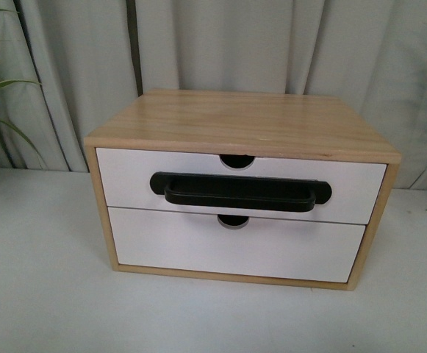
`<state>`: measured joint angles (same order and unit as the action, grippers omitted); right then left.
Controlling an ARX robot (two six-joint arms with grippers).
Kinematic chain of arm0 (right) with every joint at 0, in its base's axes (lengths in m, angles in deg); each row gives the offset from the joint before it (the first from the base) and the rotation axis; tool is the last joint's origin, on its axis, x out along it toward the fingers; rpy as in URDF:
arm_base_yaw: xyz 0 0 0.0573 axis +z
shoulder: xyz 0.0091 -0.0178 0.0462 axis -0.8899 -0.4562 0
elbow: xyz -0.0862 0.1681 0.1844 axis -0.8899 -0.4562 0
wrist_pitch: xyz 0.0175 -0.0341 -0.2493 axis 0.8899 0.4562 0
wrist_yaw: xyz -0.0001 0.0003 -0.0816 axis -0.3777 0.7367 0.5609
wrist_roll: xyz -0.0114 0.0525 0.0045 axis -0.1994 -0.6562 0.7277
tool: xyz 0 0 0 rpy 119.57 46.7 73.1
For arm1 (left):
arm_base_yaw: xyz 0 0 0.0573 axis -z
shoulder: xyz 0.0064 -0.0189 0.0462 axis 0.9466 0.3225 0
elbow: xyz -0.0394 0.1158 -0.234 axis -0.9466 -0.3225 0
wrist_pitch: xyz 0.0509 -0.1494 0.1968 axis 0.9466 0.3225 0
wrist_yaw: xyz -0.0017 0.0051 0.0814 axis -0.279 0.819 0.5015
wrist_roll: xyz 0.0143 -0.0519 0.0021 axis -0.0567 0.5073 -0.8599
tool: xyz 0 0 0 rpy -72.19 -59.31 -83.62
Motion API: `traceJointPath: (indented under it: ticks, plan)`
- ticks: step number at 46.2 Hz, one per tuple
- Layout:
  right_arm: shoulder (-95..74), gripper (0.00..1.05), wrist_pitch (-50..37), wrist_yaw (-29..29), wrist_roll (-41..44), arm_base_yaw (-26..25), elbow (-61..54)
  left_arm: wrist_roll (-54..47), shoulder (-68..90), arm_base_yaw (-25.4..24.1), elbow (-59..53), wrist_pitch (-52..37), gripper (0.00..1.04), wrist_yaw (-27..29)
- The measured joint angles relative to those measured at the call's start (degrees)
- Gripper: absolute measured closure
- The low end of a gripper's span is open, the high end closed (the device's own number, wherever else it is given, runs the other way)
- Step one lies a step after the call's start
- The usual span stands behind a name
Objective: Pull drawer
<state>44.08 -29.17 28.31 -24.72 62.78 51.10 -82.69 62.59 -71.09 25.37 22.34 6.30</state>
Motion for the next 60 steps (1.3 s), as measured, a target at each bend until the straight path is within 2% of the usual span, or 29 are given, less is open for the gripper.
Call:
traceJointPath:
  ticks: [37, 38, 40, 42, 43, 44, 46, 50, 60]
  plan:
    - [0.00, 0.09, 0.00, 0.00, 0.00, 0.00, 0.00, 0.00, 0.00, 0.02, 0.00, 0.00, 0.06, 0.00]
    - [-0.57, 0.09, 1.25, -1.60, 0.50, -0.52, 0.35, 0.00, 0.00, 0.02, 0.00, 0.00, 0.06, 0.00]
    - [-4.66, 0.09, 6.36, -11.08, 3.41, -3.08, 2.75, -2.05, 1.36, 2.23, 0.02, -1.49, 0.06, 7.85]
    - [-10.01, 0.09, 6.45, -16.90, 5.81, -4.35, 4.52, -4.35, 5.31, 6.47, 0.39, -5.07, 0.06, 18.21]
    - [-12.33, 0.09, 5.73, -18.56, 6.60, -4.76, 5.25, -5.79, 7.61, 8.13, 0.59, -6.88, 0.06, 21.53]
    - [-15.12, 0.09, 4.48, -21.70, 7.76, -5.35, 6.25, -6.78, 9.20, 9.11, 0.79, -8.09, 0.06, 22.08]
    - [-18.86, 0.09, 3.23, -24.76, 9.40, -5.92, 8.04, -8.63, 12.48, 10.60, 1.49, -10.21, 0.06, 20.57]
    - [-27.02, 0.09, 2.49, -29.14, 14.03, -6.56, 13.09, -12.94, 20.13, 12.74, 4.50, -13.99, 0.06, 13.16]
    - [-41.77, 0.09, 11.30, -38.77, 26.01, -6.27, 25.07, -22.64, 36.20, 13.00, 14.73, -15.80, 0.06, -8.24]
